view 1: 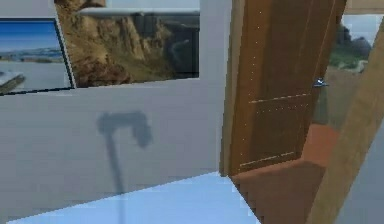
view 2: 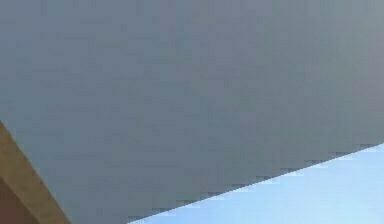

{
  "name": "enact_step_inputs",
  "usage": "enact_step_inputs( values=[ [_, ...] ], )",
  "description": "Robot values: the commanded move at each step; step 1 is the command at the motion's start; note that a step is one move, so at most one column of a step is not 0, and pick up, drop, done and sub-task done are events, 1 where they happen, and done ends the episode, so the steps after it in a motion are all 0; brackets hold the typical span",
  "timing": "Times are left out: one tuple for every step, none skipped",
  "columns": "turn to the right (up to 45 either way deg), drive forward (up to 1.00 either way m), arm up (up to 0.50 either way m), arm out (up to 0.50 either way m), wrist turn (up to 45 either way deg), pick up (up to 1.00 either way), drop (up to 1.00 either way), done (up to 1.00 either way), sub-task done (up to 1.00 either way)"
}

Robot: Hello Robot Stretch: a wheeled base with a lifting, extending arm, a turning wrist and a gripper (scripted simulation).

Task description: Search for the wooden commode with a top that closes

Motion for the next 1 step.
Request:
enact_step_inputs(
  values=[
    [0.0, 0.05, 0.0, 0.0, 0.0, 0.0, 0.0, 0.0, 0.0]
  ],
)
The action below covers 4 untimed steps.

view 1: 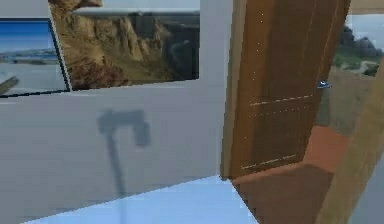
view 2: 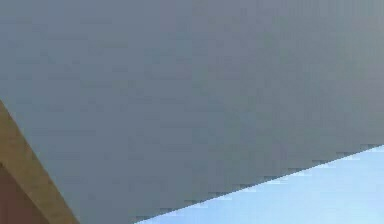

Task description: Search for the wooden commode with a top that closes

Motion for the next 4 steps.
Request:
enact_step_inputs(
  values=[
    [45.0, 0.0, 0.0, 0.0, 0.0, 0.0, 0.0, 0.0, 0.0],
    [42.0, 0.0, 0.0, 0.0, 0.0, 0.0, 0.0, 0.0, 0.0],
    [0.0, 0.3, 0.0, 0.0, 0.0, 0.0, 0.0, 0.0, 0.0],
    [45.0, 0.0, 0.0, 0.0, 0.0, 0.0, 0.0, 0.0, 0.0]
  ],
)
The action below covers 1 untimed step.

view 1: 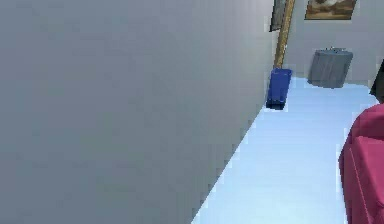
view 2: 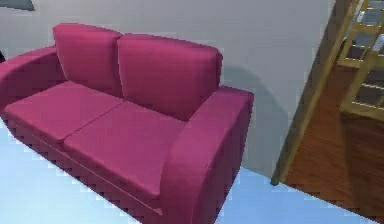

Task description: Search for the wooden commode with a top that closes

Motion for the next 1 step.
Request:
enact_step_inputs(
  values=[
    [27.0, 0.0, 0.0, 0.0, 0.0, 0.0, 0.0, 0.0, 0.0]
  ],
)
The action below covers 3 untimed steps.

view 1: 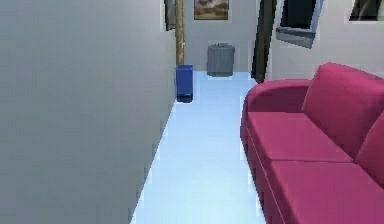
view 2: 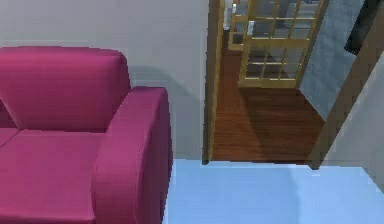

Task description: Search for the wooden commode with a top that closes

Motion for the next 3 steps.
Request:
enact_step_inputs(
  values=[
    [3.0, 0.0, 0.0, 0.0, 0.0, 0.0, 0.0, 0.0, 0.0],
    [45.0, 0.0, 0.0, 0.0, 0.0, 0.0, 0.0, 0.0, 0.0],
    [0.0, 0.2, 0.0, 0.0, 0.0, 0.0, 0.0, 0.0, 0.0]
  ],
)
